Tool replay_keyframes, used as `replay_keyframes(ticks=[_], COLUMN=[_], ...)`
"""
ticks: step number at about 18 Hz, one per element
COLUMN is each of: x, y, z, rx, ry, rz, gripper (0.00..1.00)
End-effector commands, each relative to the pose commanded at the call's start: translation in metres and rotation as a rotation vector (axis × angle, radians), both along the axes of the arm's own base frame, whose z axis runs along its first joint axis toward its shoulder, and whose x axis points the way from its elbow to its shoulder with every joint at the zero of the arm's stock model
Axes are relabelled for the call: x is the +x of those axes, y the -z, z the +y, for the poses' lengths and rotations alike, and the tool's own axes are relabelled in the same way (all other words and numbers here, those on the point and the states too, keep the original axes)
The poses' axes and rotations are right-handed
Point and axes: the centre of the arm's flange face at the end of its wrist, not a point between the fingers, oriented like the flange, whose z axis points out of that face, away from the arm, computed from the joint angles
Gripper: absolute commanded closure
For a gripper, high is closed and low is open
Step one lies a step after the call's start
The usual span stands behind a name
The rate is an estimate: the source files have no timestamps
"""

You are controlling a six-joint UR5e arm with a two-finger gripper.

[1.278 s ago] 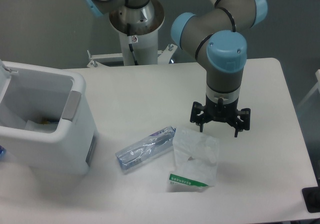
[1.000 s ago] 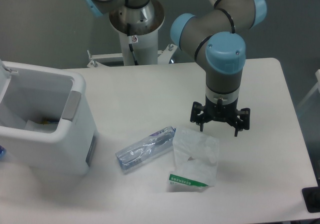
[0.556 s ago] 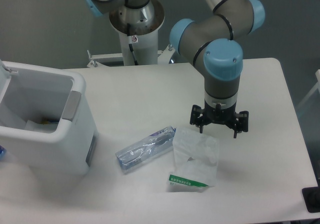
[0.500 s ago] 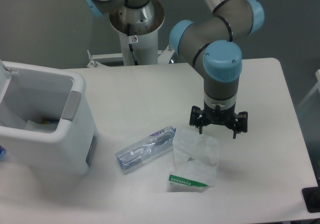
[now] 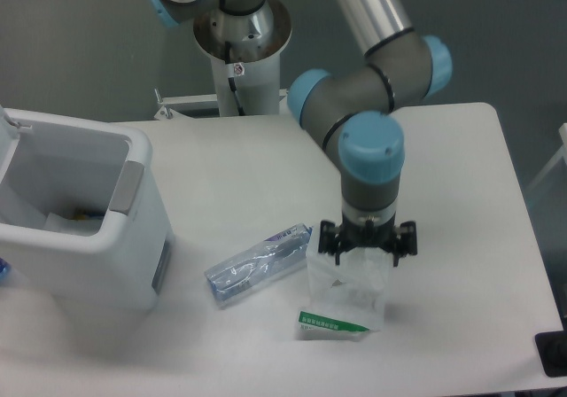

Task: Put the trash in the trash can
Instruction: 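Lower the open gripper over the clear plastic bag with green label, then close the gripper on the plastic bag and lift it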

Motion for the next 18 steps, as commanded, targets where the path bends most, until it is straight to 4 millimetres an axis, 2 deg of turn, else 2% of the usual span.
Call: replay_keyframes(ticks=[6,12,15,18], x=[0.015,0.034,0.036,0.039], y=[0.024,0.061,0.073,0.077], z=[0.019,0.035,0.036,0.037], rx=[-0.019,-0.084,-0.118,-0.131], ry=[0.031,0.066,0.071,0.077], rz=[-0.024,-0.044,-0.038,-0.041], gripper=[0.0,0.0,0.0,0.0])
